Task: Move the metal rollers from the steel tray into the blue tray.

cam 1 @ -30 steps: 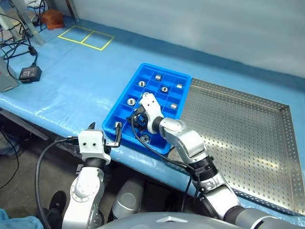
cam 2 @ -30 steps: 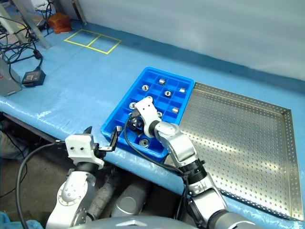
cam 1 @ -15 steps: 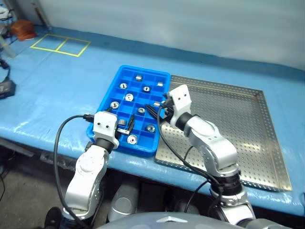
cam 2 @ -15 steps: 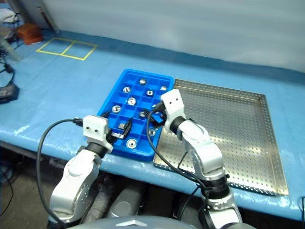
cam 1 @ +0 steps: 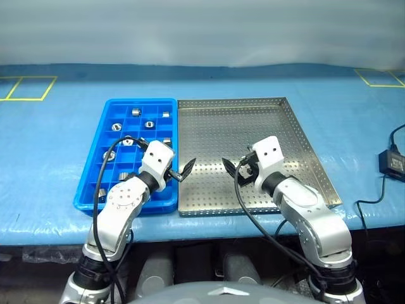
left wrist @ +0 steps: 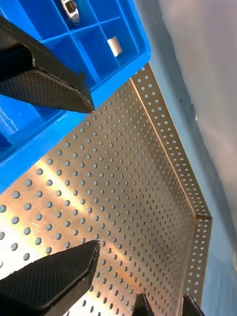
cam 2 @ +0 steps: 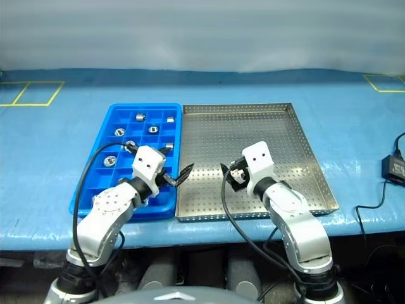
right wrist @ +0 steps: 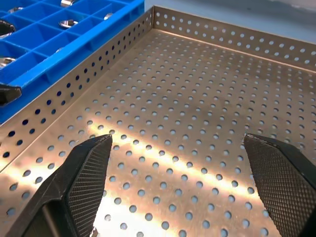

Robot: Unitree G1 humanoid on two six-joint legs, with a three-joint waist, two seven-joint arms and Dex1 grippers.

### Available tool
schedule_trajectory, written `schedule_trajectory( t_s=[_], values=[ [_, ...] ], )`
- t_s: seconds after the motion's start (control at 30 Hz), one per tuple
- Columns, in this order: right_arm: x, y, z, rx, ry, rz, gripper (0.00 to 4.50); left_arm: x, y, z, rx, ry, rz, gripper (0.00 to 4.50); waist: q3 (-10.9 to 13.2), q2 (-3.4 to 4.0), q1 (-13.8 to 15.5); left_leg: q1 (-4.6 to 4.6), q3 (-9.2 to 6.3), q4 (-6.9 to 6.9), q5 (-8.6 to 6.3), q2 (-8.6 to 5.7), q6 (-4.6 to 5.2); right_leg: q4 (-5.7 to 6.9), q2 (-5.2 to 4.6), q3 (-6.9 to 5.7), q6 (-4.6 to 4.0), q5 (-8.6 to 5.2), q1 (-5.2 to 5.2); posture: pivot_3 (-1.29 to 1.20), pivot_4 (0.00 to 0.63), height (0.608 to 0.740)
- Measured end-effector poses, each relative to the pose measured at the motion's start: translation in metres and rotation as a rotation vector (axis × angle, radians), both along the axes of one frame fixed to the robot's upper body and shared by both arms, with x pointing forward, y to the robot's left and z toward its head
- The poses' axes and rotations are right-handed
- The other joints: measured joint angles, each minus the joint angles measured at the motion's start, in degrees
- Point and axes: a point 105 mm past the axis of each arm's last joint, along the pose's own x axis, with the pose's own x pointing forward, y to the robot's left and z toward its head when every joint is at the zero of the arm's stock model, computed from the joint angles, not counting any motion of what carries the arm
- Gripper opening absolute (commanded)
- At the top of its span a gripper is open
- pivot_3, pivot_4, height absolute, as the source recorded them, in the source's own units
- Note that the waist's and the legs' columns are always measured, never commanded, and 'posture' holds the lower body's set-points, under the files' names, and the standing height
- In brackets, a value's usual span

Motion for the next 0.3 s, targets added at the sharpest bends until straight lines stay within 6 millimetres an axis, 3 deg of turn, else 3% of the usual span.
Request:
schedule_trajectory(
  t_s=[0.3],
  values=[
    [-0.0067,0.0044,-0.0065,-0.020,0.021,0.022,4.47,-0.0039,0.0060,-0.0099,-0.021,0.043,0.040,4.50,0.0,-0.08,0.9,0.04,0.11,-0.01,-0.02,0.25,0.02,-0.03,-0.05,0.15,0.04,0.02,-0.02,0.08,0.150,0.740]
  ],
)
